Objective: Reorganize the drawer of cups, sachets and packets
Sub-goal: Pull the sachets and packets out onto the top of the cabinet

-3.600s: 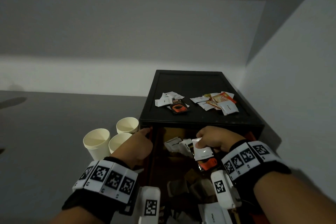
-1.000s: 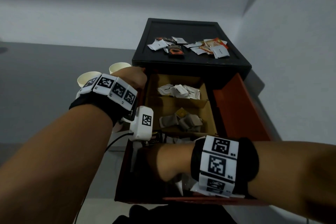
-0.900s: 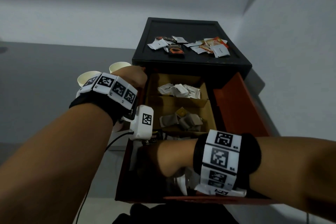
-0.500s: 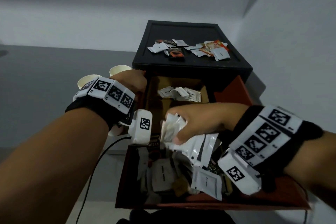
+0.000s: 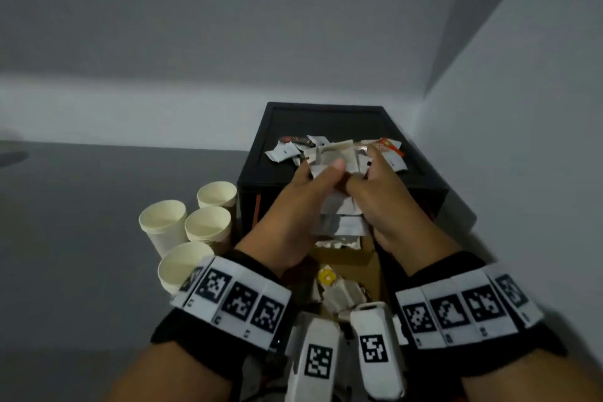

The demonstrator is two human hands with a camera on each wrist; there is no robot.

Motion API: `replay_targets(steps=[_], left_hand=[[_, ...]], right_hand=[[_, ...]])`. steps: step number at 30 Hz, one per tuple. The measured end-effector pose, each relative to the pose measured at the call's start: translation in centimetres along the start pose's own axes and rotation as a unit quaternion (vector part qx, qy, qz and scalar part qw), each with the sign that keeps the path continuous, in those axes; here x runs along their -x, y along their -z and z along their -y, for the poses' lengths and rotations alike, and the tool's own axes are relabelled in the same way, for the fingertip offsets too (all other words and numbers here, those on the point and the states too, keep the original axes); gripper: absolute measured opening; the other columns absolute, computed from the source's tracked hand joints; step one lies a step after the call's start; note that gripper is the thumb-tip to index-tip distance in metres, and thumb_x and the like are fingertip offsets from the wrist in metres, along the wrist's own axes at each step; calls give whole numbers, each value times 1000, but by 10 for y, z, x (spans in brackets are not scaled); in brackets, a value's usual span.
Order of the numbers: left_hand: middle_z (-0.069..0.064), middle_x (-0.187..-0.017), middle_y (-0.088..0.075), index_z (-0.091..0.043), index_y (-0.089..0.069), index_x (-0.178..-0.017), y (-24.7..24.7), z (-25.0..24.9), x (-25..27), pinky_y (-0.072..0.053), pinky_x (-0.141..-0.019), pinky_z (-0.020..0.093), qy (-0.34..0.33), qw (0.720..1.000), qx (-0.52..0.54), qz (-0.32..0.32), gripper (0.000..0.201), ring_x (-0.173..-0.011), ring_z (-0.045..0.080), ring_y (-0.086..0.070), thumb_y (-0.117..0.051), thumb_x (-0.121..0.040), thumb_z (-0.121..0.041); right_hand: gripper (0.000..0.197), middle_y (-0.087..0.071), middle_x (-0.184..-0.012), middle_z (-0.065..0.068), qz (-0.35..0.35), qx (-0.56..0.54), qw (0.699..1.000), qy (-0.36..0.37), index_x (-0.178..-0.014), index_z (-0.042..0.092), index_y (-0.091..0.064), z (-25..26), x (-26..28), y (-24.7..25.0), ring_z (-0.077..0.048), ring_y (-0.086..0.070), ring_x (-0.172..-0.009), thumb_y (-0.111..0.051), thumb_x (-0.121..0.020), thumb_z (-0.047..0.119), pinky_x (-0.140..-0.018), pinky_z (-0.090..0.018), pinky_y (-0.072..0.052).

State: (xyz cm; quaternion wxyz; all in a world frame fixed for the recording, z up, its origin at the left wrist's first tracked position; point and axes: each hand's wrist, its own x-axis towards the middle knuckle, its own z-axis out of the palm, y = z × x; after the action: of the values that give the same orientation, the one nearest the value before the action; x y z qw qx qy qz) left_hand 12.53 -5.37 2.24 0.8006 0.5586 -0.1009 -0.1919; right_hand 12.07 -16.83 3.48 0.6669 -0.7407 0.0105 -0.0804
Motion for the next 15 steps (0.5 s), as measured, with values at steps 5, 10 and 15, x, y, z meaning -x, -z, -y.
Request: replay_targets(steps=[5, 10, 15], left_hand=[[14, -117, -64, -19, -53, -121, 7, 13, -2, -53, -86, 42, -53, 994, 47, 78, 46, -104, 29, -64, -66, -80, -5], [18, -101, -64, -15, -50, -122, 12, 19, -8, -54, -74, 43, -65, 994, 46, 70, 57, -89, 31, -64, -62, -69, 2], [18, -103, -64, -17, -51, -121, 17, 20, -13, -56, -69, 42, -44, 997, 33, 46, 60, -88, 32, -65, -64, -65, 2]], right_hand=[[34, -60, -106, 2, 4, -3, 1000, -13, -126, 26, -43, -5, 1, -2, -17, -60, -98, -53, -93, 27, -80, -32, -53], [16, -64, -97, -6, 36, -47, 996, -59, -109, 23, -54, -5, 2, 4, -19, -64, -85, -43, -97, 28, -75, -35, -53], [20, -58, -109, 0, 15, -12, 1000, 12, -112, 32, -54, -7, -10, 17, -16, -61, -96, -54, -92, 27, -74, -26, -52]])
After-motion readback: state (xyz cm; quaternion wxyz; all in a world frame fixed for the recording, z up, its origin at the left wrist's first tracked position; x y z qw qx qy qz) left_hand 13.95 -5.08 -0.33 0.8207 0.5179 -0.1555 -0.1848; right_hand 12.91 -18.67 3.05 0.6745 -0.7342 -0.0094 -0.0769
